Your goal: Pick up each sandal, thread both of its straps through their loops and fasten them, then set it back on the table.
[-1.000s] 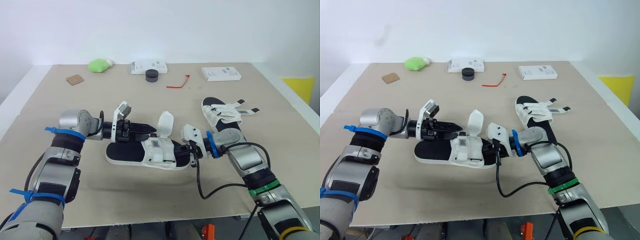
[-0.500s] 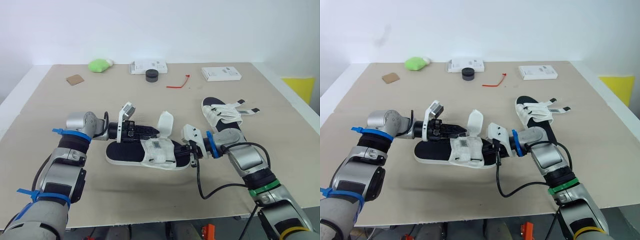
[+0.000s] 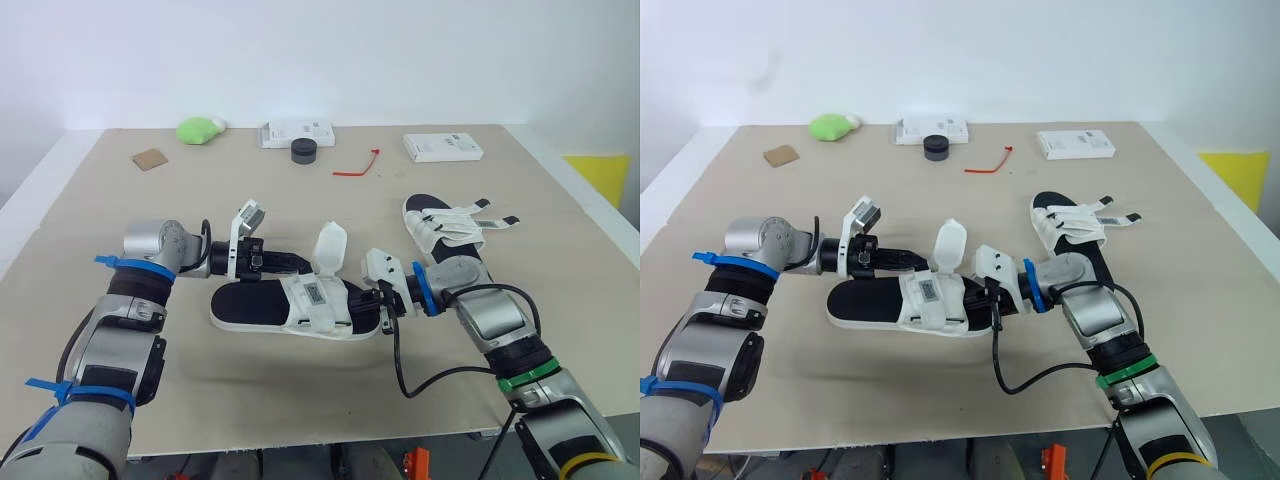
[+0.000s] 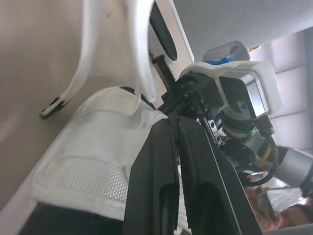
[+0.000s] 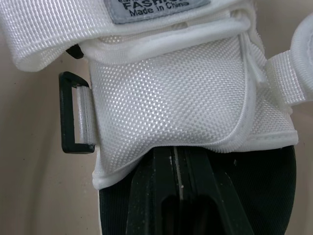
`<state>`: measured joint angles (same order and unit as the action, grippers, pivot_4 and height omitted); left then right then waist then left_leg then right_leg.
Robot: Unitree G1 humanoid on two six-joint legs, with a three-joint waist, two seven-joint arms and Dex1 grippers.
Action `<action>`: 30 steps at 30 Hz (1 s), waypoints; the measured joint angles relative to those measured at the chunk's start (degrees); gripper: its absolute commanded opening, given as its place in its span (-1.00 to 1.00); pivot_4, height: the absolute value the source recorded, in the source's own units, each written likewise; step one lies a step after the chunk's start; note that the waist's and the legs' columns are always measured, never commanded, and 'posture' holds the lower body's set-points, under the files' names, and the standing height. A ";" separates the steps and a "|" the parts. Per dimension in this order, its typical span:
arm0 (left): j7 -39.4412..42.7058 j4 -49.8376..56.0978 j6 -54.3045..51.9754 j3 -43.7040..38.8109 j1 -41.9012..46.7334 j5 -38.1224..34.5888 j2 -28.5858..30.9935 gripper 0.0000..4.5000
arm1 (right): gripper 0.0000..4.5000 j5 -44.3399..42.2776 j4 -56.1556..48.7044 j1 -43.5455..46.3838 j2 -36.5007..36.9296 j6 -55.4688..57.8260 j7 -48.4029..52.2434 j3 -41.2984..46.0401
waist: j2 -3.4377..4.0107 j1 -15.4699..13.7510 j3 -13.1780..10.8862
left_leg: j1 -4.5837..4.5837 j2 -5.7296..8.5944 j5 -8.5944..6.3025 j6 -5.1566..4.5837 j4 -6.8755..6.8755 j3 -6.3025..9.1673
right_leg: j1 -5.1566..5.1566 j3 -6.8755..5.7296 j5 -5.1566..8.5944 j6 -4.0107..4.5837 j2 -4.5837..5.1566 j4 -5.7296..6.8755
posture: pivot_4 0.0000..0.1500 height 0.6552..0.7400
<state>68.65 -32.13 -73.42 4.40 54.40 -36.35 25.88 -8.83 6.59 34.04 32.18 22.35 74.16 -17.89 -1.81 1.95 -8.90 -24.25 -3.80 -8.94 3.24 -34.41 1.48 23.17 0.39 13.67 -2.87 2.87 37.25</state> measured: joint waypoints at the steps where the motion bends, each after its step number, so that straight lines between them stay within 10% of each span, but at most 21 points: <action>1: 0.44 0.61 0.16 -0.13 -0.14 -0.30 -0.03 -0.93 | -1.00 0.00 0.00 0.01 0.00 0.00 0.01 0.00 | 0.00 -0.02 0.00 | 0.00 0.00 0.00 0.00 0.00 0.00 | 0.00 0.00 0.00 0.00 0.00 0.00 | 1.00 1.00; 14: 18.60 36.17 23.37 5.51 -14.03 -1.96 11.20 -0.93 | -1.00 0.00 -0.07 0.04 0.42 0.33 0.41 0.22 | 0.12 -0.39 0.01 | 0.03 0.01 0.00 0.01 -0.09 -0.08 | -0.08 0.22 0.15 0.27 -0.02 0.00 | 1.00 1.00; 24: 21.59 39.45 73.07 9.38 -22.50 14.89 4.37 -0.93 | -1.00 0.00 0.19 0.16 0.37 0.34 0.39 0.20 | 0.14 -0.52 0.02 | 0.07 0.00 0.01 -0.01 -0.15 -0.31 | -0.06 0.70 0.09 0.22 -0.17 0.00 | 1.00 1.00; 30: 23.59 38.36 81.91 10.86 -25.27 12.91 5.54 -0.15 | -1.00 0.00 0.15 0.16 0.30 0.34 0.34 0.18 | 0.14 -0.52 0.02 | 0.07 -0.01 0.01 -0.01 -0.15 -0.29 | -0.06 0.77 0.08 0.21 -0.25 0.00 | 1.00 1.00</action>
<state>92.23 6.23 8.49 15.26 29.13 -23.44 31.42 -8.83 6.74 34.20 32.48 22.69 74.50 -17.71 -1.67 1.43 -8.88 -24.18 -3.80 -8.93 3.23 -34.56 1.18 23.12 1.16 13.75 -2.66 2.62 37.25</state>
